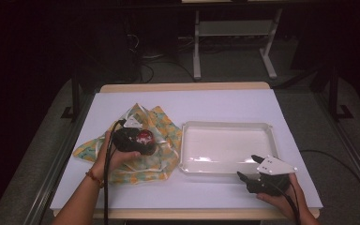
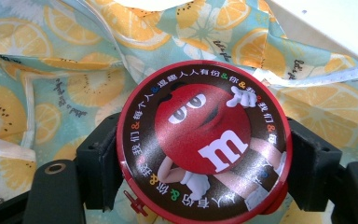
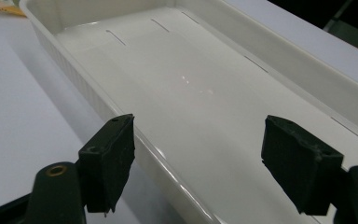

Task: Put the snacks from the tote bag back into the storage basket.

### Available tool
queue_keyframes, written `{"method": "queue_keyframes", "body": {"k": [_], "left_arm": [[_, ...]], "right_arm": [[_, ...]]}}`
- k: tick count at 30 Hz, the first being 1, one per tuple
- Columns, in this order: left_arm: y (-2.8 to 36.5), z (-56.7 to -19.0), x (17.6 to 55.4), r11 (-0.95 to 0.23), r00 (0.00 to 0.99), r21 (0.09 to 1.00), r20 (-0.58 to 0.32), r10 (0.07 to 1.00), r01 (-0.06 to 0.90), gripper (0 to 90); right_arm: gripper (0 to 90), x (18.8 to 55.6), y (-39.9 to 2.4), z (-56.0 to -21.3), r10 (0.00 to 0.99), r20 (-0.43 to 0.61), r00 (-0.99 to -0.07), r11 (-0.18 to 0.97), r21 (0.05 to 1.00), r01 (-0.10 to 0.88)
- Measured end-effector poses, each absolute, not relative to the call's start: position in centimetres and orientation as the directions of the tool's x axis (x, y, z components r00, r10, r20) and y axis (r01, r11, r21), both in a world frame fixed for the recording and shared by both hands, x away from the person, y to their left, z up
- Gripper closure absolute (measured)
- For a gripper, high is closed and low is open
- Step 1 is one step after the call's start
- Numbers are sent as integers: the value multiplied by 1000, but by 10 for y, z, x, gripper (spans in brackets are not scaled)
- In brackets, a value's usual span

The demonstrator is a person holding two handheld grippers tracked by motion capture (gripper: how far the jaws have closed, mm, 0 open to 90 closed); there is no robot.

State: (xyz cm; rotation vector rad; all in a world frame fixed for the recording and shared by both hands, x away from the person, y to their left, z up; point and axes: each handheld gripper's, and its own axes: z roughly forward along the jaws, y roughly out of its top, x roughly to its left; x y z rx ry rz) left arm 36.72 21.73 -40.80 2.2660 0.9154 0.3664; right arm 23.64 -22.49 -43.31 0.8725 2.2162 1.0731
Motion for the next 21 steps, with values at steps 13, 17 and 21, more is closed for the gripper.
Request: {"method": "queue_keyframes", "body": {"k": [13, 17, 21], "left_arm": [[214, -408, 364, -540, 706, 672, 35, 707, 507, 253], [213, -407, 363, -539, 702, 672, 39, 711, 508, 253], [215, -406, 363, -537, 697, 674, 45, 716, 508, 254]], "right_arm": [[250, 237, -226, -433, 736, -171, -655, 476, 819, 321], [250, 237, -226, -433, 735, -173, -656, 479, 817, 321], [250, 237, -226, -433, 736, -173, -655, 477, 819, 320]]}}
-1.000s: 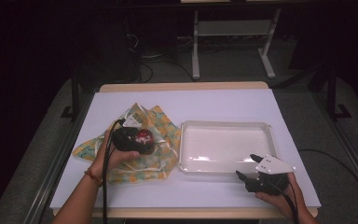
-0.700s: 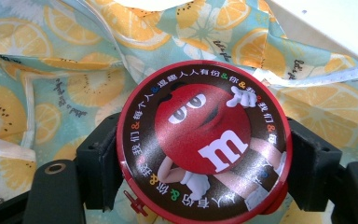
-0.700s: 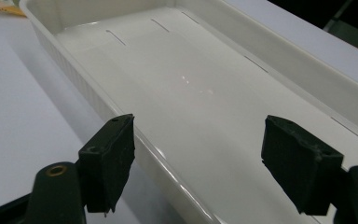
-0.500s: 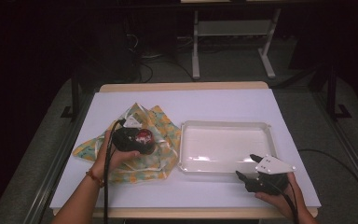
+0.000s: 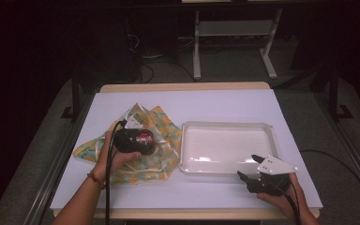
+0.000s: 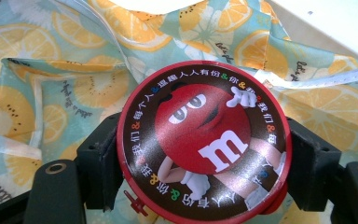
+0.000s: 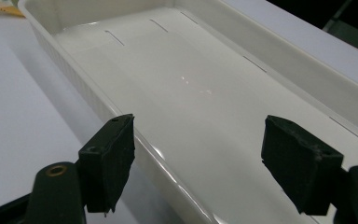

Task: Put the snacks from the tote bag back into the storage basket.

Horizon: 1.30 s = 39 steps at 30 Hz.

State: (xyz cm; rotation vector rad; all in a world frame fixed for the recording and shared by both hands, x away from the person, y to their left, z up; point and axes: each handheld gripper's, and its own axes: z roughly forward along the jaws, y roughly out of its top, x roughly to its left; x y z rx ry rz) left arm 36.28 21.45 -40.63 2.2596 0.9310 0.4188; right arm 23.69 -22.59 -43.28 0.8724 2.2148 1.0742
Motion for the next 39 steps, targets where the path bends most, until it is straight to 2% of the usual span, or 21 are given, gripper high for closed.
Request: {"method": "queue_keyframes", "body": {"k": [39], "left_arm": [[222, -385, 355, -506, 681, 719, 62, 730, 477, 254]], "right_arm": [[250, 237, -226, -432, 737, -174, -653, 474, 821, 316]]}}
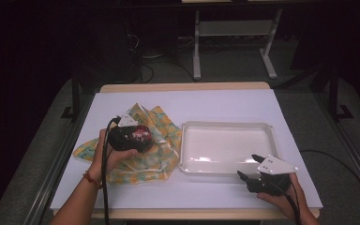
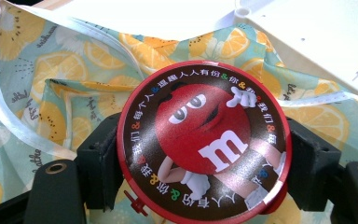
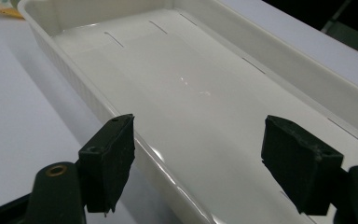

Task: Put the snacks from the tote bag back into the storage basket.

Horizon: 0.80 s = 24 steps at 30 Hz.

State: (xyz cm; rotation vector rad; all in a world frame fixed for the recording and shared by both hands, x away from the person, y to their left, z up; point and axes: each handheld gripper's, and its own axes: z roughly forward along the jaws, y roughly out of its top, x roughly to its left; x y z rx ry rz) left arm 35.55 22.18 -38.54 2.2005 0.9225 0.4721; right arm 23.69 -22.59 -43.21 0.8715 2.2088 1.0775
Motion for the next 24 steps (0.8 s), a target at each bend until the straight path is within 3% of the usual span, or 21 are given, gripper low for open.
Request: {"method": "queue_keyframes", "body": {"k": [24], "left_arm": [[222, -375, 352, -493, 678, 738, 66, 732, 461, 254]], "right_arm": [[250, 237, -226, -432, 738, -173, -652, 474, 821, 318]]}}
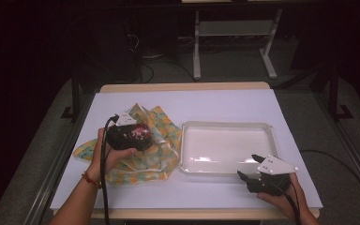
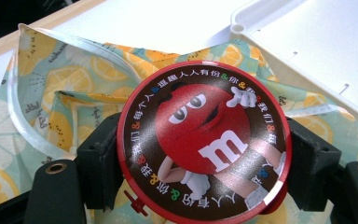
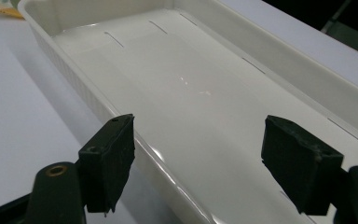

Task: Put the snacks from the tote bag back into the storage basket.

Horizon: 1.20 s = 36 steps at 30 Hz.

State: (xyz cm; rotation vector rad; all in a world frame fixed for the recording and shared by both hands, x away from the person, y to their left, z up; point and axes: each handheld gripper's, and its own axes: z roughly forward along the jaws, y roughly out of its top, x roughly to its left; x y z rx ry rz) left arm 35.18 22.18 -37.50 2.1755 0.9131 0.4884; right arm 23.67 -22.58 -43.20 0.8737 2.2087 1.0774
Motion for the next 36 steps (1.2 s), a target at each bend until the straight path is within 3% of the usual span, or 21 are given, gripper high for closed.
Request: {"method": "queue_keyframes", "body": {"k": [36], "left_arm": [[217, -364, 347, -470, 670, 744, 40, 741, 475, 254]], "right_arm": [[250, 237, -225, -432, 738, -172, -652, 471, 823, 316]]}}
